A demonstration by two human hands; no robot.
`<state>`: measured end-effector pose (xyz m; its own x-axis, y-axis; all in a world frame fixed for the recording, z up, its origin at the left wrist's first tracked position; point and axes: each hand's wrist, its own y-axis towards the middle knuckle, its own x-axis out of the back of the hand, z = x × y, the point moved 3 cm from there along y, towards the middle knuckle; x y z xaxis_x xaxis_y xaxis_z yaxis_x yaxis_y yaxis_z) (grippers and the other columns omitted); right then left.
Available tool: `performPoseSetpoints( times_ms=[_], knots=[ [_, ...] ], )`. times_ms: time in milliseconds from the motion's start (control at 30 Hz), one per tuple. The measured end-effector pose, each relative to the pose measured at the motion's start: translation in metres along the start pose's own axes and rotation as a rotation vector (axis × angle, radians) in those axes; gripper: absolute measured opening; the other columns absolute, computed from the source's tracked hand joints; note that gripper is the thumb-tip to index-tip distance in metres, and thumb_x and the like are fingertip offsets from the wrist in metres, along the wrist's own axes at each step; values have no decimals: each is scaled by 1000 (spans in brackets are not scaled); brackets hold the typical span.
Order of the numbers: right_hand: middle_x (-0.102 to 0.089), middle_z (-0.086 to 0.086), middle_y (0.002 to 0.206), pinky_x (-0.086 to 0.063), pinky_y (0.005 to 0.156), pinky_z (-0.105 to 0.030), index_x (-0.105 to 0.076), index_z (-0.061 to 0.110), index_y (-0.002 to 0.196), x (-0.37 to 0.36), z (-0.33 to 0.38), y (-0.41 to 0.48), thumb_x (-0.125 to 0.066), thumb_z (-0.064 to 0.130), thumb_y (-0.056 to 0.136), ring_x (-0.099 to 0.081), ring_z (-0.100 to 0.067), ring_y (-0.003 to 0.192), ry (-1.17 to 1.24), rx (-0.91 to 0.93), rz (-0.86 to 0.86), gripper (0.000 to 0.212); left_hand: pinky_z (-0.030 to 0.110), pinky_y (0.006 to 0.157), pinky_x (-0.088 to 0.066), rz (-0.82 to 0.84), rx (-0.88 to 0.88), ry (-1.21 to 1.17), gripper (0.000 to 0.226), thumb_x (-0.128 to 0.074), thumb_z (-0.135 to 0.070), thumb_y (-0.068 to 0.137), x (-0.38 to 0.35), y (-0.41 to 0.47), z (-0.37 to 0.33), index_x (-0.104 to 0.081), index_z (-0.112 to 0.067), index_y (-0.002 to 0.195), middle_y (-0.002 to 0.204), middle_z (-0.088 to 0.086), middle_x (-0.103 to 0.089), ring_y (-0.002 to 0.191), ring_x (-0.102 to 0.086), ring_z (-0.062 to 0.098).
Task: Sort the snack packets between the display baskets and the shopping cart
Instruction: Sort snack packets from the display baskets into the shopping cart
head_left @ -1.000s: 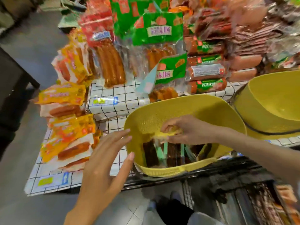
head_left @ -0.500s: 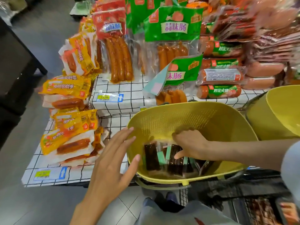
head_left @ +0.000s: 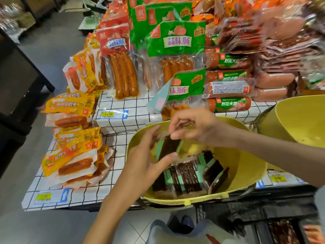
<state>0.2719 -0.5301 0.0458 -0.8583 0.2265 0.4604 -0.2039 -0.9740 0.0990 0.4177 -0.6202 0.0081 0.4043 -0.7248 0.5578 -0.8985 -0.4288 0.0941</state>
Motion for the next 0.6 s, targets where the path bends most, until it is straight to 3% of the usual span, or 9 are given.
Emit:
performPoseSetpoints(
  times_ms=[100, 167, 267, 333, 467, 533, 600],
  knots=[
    [-65, -2, 77, -48, 61, -16, -65, 4, 84, 13, -7, -2, -67, 1, 84, -59, -4, 68, 67, -30, -83, 4, 41, 84, -54, -54, 62, -82, 14, -64, -23, 89, -8, 9, 0, -67, -24, 102, 93, -9, -72, 91, -68, 10],
    [-67, -8, 86, -49, 69, -14, -64, 6, 96, 17, -33, -16, -65, 5, 86, -60, -5, 74, -126, -147, 46, 10, 46, 83, -54, -85, 123, -155, 14, -64, -15, 89, -13, 8, 3, -67, -28, 93, 90, -8, -73, 87, -69, 11],
    [-63, 0, 112, -47, 93, -25, -59, 14, 118, 8, -86, -46, -64, 23, 88, -57, -11, 102, -642, -358, 596, 31, 38, 80, -57, -72, 216, -261, 19, -65, -13, 88, -18, 5, 8, -66, -32, 91, 90, -8, -74, 86, -70, 9],
    [-57, 1, 119, -40, 90, -24, -57, 20, 119, -2, -106, -58, -66, 29, 87, -51, -15, 109, -718, -436, 825, 35, 25, 72, -57, -66, 245, -313, 17, -64, -13, 88, -19, 5, 13, -66, -29, 92, 85, -11, -75, 81, -70, 4],
    [-58, 2, 94, -32, 65, -18, -56, 24, 80, -14, -116, -58, -69, 21, 84, -48, -6, 80, -615, -428, 893, 13, 11, 59, -51, -66, 249, -392, 13, -63, -11, 87, -20, 7, 14, -66, -22, 92, 79, -18, -74, 73, -69, -2],
    [-58, 2, 91, -34, 66, -17, -60, 19, 82, -15, -119, -57, -66, 19, 86, -50, -8, 81, -586, -421, 921, 8, 10, 59, -50, -72, 250, -414, 10, -64, -19, 83, -20, 6, 15, -66, -23, 92, 80, -18, -74, 74, -69, -2],
    [-61, 1, 94, -38, 74, -19, -65, 15, 96, -17, -123, -59, -62, 17, 89, -54, -11, 88, -540, -462, 944, 7, 11, 58, -50, -78, 254, -444, 16, -63, -28, 77, -19, 6, 16, -67, -24, 92, 82, -17, -74, 75, -70, -1]
  ],
)
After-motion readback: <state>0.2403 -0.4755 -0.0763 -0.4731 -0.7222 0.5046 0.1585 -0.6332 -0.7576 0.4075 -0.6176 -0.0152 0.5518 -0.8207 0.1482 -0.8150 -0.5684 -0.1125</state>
